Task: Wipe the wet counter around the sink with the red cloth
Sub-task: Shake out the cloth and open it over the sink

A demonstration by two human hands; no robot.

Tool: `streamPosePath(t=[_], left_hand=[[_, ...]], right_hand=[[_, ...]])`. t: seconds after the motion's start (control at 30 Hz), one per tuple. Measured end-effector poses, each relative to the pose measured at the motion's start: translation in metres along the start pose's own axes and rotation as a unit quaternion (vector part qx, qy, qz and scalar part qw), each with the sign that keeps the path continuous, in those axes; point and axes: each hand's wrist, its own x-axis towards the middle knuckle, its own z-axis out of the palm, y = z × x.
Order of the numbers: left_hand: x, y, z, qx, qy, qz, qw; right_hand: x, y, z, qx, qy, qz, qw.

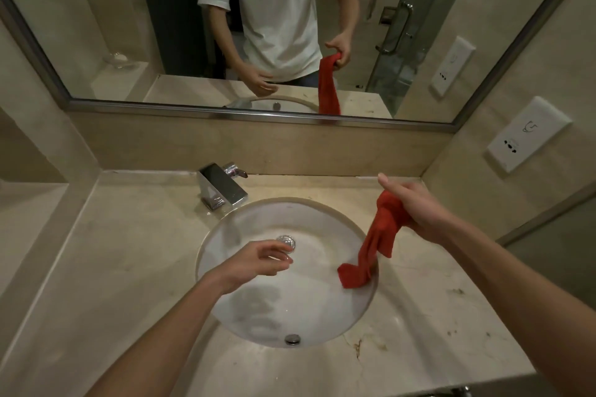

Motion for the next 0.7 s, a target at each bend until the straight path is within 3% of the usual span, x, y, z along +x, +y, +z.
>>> streamPosePath(t=[0.23, 0.47, 0.7], left_hand=[[0.042, -0.014, 0.046, 0.051, -0.013, -0.042, 0.998], [0.064, 0.000, 0.057, 0.039, 0.000, -0.009, 0.999], [0.053, -0.008, 0.053, -0.066, -0.054, -0.023, 0.996]], right_hand=[[-0.004, -0.006, -0.009, 0.015, -0.032, -0.005, 0.999], [-0.005, -0.024, 0.004, 0.059, -0.117, -0.043, 0.991], [-0.014, -0.051, 0.015, 0.097, -0.136, -0.071, 0.983]])
